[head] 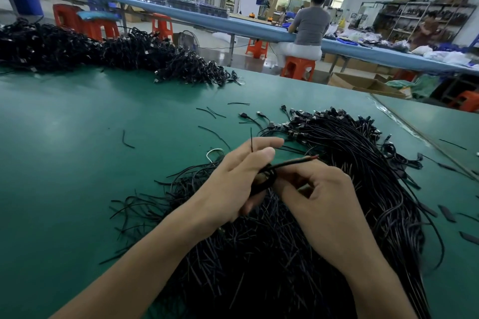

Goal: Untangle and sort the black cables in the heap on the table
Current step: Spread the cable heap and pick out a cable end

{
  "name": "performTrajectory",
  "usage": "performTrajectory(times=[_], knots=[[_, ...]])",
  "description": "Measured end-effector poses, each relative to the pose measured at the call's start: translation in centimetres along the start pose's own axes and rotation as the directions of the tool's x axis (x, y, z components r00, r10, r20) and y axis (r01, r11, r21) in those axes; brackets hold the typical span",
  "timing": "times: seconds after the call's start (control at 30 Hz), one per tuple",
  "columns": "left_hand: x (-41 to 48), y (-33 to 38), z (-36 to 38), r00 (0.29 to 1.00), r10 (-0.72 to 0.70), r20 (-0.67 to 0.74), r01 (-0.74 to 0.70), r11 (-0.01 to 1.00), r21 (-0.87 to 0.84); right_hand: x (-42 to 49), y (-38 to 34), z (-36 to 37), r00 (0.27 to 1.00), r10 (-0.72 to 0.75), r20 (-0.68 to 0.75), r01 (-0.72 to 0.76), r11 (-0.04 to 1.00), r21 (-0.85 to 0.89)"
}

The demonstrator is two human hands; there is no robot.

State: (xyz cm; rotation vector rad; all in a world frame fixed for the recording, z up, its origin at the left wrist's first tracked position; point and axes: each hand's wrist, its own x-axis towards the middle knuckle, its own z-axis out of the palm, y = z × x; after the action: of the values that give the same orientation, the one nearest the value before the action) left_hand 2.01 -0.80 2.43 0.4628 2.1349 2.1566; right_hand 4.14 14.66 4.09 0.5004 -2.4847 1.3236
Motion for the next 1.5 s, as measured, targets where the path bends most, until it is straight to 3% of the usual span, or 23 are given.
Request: performTrajectory(times=[0.1,0.2,0.43,0.6,0.7,0.8,0.87,1.0,1.13,1.3,1.4,1.5], knots=[[0.1,-0.1,0.0,0.998,0.063,-0.032,-0.063,0.998,0.002,0.0,-0.3,-0.3,0.998,-0.038,0.045,0.039,0.999,-0.035],[0.3,-0.2,0.2,0.994,0.048,-0.099,-0.048,0.999,0.003,-0.1,-0.5,-0.3,0.996,-0.085,-0.021,0.084,0.995,-0.045],[0.4,-0.3,0.5,0.984,0.049,-0.174,-0.06,0.997,-0.057,-0.1,-0.4,0.7,0.991,-0.021,-0.135,0.019,1.0,-0.014],[0.7,-0.5,0.1,0.972,0.04,-0.233,-0.04,0.999,0.005,-0.5,-1.1,1.2,0.984,-0.177,0.005,0.173,0.955,-0.241],[0.6,-0.5,0.1,0.972,0.029,-0.234,-0.013,0.998,0.068,-0.7,-1.5,1.0,0.953,-0.299,0.054,0.294,0.861,-0.415],[0.6,-0.5,0.1,0.986,-0.064,-0.155,0.079,0.993,0.092,-0.8,-2.1,0.9,0.908,-0.403,0.11,0.402,0.772,-0.492],[0.4,-0.3,-0.1,0.98,-0.195,-0.038,0.195,0.981,0.006,-0.8,-2.1,0.8,0.894,-0.429,0.13,0.434,0.755,-0.492],[-0.1,0.1,-0.3,0.918,-0.376,0.128,0.387,0.919,-0.076,-0.6,-2.1,0.5,0.894,-0.421,0.152,0.445,0.797,-0.408],[0.4,-0.4,-0.3,0.833,-0.495,0.246,0.536,0.833,-0.137,-0.3,-1.2,0.2,0.931,-0.327,0.163,0.362,0.884,-0.295],[0.1,-0.2,-1.2,0.789,-0.379,0.484,0.51,0.843,-0.172,0.0,-0.2,-0.4,0.965,-0.214,0.154,0.242,0.95,-0.198],[-0.2,0.2,-1.4,0.78,-0.326,0.534,0.389,0.921,-0.005,-0.1,-0.3,-0.7,0.968,-0.183,0.171,0.2,0.976,-0.091],[-0.5,0.2,-1.4,0.774,-0.354,0.525,0.312,0.935,0.17,-0.1,-0.3,-0.7,0.967,-0.176,0.184,0.202,0.97,-0.137]])
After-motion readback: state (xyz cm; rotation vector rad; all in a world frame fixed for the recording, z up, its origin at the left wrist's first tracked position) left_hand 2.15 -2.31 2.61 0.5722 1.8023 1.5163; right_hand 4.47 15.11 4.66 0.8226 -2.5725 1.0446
